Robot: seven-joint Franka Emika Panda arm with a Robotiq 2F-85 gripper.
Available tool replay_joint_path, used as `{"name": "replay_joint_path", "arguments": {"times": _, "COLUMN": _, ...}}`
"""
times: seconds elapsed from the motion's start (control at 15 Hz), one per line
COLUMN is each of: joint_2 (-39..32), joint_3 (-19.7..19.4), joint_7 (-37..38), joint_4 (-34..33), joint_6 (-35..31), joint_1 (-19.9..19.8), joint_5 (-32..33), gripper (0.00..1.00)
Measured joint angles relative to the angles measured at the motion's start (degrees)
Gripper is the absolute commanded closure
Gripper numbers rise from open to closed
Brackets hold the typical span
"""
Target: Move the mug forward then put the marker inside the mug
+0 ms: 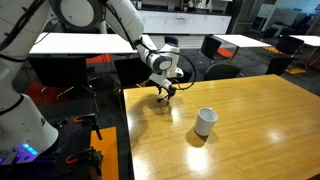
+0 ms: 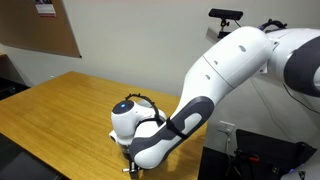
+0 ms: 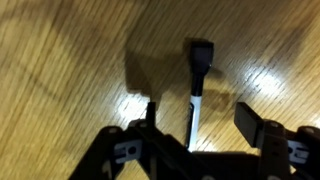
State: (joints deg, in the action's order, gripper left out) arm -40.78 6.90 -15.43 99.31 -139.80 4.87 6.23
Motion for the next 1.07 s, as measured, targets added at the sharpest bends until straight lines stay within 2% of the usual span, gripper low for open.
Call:
{"name": "replay_joint_path", "arguments": {"times": 0.07, "joint_2": -0.1, "joint_3": 0.0, "joint_7": 0.0, "joint_4": -0.1, "joint_6": 0.0, "joint_1": 0.0, "joint_5": 0.0, "gripper": 0.26}}
{"name": "replay_joint_path", "arguments": {"times": 0.13, "joint_2": -0.3, "joint_3": 0.0, "joint_7": 0.0, "joint_4": -0.3, "joint_6": 0.0, "joint_1": 0.1, "joint_5": 0.1, "gripper": 0.34}}
{"name": "replay_joint_path", "arguments": {"times": 0.27, "joint_2": -0.6, "joint_3": 0.0, "joint_7": 0.0, "joint_4": -0.6, "joint_6": 0.0, "joint_1": 0.2, "joint_5": 0.1, "gripper": 0.41}}
{"name": "replay_joint_path", "arguments": {"times": 0.73, "joint_2": -1.1, "joint_3": 0.0, "joint_7": -0.1, "joint_4": -1.4, "joint_6": 0.0, "joint_1": 0.2, "joint_5": 0.3, "gripper": 0.96}}
{"name": "replay_joint_path", "arguments": {"times": 0.8, "joint_2": -1.1, "joint_3": 0.0, "joint_7": -0.1, "joint_4": -1.4, "joint_6": 0.0, "joint_1": 0.2, "joint_5": 0.3, "gripper": 1.0}}
{"name": "replay_joint_path", "arguments": {"times": 1.07, "joint_2": -1.1, "joint_3": 0.0, "joint_7": -0.1, "joint_4": -1.6, "joint_6": 0.0, "joint_1": 0.3, "joint_5": 0.3, "gripper": 0.97}}
